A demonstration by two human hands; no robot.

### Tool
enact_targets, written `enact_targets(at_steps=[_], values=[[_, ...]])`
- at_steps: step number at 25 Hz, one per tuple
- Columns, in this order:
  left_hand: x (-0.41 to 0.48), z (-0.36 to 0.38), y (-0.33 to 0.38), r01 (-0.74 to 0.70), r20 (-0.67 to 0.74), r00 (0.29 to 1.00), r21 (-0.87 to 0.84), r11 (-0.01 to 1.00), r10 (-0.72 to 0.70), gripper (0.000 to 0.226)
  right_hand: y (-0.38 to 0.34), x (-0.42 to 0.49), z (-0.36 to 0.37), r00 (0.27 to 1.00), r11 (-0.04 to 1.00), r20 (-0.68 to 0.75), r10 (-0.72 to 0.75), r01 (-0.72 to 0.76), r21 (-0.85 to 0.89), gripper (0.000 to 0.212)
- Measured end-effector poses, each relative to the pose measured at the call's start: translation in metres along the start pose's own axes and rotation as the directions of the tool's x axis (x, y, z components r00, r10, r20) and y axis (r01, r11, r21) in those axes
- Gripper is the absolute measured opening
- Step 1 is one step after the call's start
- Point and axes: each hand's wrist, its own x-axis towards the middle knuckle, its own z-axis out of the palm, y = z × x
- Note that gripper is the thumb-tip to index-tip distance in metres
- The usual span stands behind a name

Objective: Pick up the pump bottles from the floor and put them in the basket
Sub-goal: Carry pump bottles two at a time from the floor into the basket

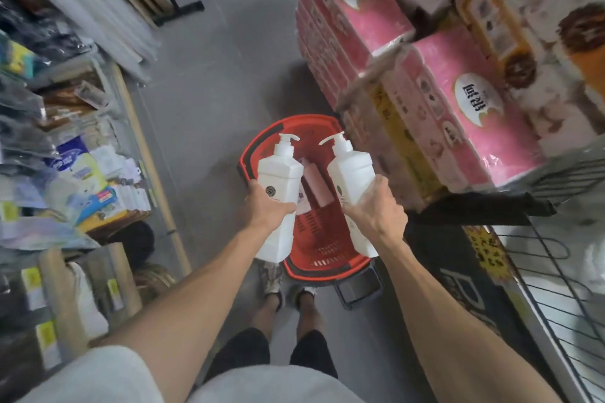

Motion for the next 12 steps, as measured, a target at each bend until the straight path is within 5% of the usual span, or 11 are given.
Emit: enact_targets(at_steps=[12], values=[[0.153, 0.133, -0.040, 0.154, 0.010, 0.988, -0.011, 0.988, -0.154, 0.070, 0.037, 0.136, 0.166, 0.999, 1.000, 0.044, -0.007, 0.008, -0.022, 0.075]])
